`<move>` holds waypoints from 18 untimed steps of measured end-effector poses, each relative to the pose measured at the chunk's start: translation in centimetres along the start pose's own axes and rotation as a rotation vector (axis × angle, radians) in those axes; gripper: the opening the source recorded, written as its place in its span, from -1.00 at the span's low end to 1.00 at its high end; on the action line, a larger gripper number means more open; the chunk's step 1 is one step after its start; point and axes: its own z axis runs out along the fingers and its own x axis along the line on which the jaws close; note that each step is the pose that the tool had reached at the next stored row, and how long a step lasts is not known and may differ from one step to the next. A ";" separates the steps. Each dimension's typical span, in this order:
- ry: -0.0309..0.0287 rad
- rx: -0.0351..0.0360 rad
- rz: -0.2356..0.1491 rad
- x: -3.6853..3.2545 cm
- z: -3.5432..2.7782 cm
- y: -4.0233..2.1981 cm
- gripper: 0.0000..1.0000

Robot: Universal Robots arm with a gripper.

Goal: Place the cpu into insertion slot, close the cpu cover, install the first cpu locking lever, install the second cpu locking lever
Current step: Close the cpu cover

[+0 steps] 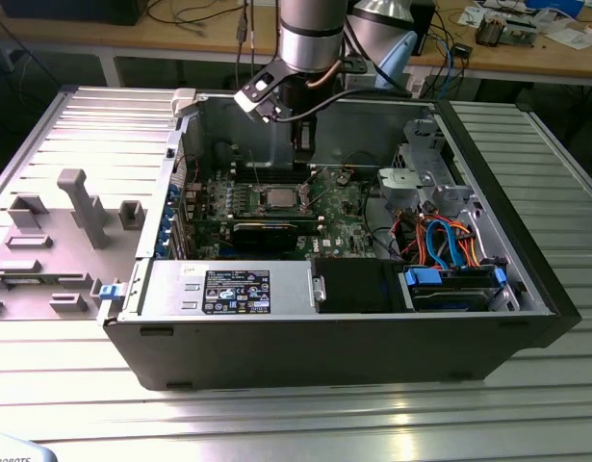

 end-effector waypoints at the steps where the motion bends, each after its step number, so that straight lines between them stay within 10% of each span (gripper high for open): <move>1: 0.0000 0.0013 0.000 0.00 0.01 0.29 -0.79; 18: 0.0001 0.0065 -0.020 0.09 0.14 4.89 -0.79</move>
